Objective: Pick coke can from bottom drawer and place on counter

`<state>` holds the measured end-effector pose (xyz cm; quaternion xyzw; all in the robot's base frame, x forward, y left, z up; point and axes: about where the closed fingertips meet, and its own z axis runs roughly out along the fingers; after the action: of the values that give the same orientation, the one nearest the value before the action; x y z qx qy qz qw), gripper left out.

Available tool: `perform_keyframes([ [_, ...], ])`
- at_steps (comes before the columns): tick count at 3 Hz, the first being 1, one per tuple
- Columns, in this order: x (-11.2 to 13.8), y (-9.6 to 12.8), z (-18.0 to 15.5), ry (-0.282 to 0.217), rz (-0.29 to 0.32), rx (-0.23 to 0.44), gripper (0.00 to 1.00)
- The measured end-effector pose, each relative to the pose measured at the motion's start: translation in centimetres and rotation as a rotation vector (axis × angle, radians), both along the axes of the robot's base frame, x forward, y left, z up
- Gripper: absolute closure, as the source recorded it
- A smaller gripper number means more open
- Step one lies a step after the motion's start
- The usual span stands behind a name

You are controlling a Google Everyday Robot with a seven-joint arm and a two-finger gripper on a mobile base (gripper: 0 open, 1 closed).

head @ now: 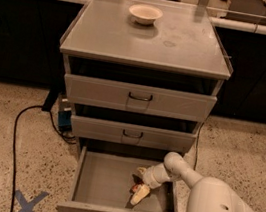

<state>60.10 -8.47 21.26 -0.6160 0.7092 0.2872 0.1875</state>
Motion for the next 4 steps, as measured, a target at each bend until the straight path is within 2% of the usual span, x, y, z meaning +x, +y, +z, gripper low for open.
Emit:
perform_keyframes([
  [2, 2.2, -3.0, -3.2, 0.039, -0.046, -0.046, 0.0],
  [3, 2.5, -3.5, -4.5, 0.065, -0.05, -0.046, 0.0],
  [4, 1.6, -2.5, -6.3, 0.121, -0.001, -0.065, 0.0],
])
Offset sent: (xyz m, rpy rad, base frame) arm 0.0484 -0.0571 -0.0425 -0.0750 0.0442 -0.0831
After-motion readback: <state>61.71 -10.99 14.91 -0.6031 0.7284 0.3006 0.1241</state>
